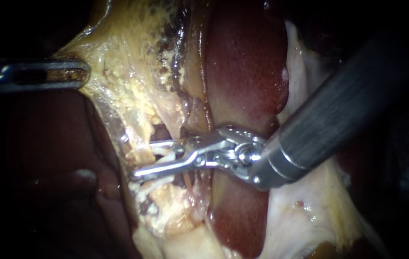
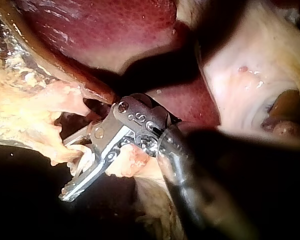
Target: Clipping third clip left tube
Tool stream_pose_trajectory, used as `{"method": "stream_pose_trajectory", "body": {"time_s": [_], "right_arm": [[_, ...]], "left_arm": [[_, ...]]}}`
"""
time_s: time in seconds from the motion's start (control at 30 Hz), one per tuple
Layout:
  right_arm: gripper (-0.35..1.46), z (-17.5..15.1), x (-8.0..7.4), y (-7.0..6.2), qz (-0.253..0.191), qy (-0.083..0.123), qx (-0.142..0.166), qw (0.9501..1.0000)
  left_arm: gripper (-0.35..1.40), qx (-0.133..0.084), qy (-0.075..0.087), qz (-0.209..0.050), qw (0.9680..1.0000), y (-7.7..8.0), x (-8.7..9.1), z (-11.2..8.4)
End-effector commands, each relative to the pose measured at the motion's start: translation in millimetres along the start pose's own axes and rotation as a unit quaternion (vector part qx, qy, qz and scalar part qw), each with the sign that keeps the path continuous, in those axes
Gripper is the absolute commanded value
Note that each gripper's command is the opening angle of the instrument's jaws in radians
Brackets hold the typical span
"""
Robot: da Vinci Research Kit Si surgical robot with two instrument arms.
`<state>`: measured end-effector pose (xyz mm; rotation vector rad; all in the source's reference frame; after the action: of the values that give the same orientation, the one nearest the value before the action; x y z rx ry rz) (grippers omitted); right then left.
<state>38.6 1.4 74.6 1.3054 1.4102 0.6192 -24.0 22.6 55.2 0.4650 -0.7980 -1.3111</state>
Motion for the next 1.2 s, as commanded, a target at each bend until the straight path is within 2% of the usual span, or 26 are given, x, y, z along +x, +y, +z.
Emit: {"method": "stream_pose_trajectory", "body": {"time_s": [0.03, 0.23, 0.4, 0.63, 0.73, 0.97, 1.2], "right_arm": [[0.60, 0.0, 0.1, 0.0, 0.003, 0.000, 0.004, 1.0000], [0.60, 0.8, 0.3, 0.3, 0.021, 0.013, -0.007, 0.9997], [0.59, 3.3, 0.8, 1.0, 0.021, 0.015, -0.001, 0.9997], [0.59, 5.7, 1.1, 0.1, 0.021, 0.019, 0.005, 0.9996], [0.58, 6.3, 1.2, 0.2, 0.021, 0.027, 0.000, 0.9994], [0.58, 7.2, 1.6, 1.2, 0.023, 0.049, -0.017, 0.9984], [0.58, 6.2, 2.2, 2.6, 0.026, 0.065, -0.038, 0.9968]], "left_arm": [[-0.35, 0.000, 0.000, 0.000, 1.0000, 0.0, 0.0, 0.0], [-0.35, 0.000, 0.000, 0.000, 1.0000, 0.1, 0.0, 0.1], [-0.35, 0.000, 0.000, 0.000, 1.0000, 0.2, -0.1, 0.2], [-0.35, -0.001, 0.000, 0.000, 1.0000, 0.1, -0.1, 0.4], [-0.35, -0.001, -0.001, 0.000, 1.0000, 0.1, -0.1, 0.4], [-0.35, -0.001, -0.001, 0.000, 1.0000, 0.0, 0.0, 0.6], [-0.35, -0.001, -0.001, 0.000, 1.0000, -0.1, 0.0, 0.5]]}}
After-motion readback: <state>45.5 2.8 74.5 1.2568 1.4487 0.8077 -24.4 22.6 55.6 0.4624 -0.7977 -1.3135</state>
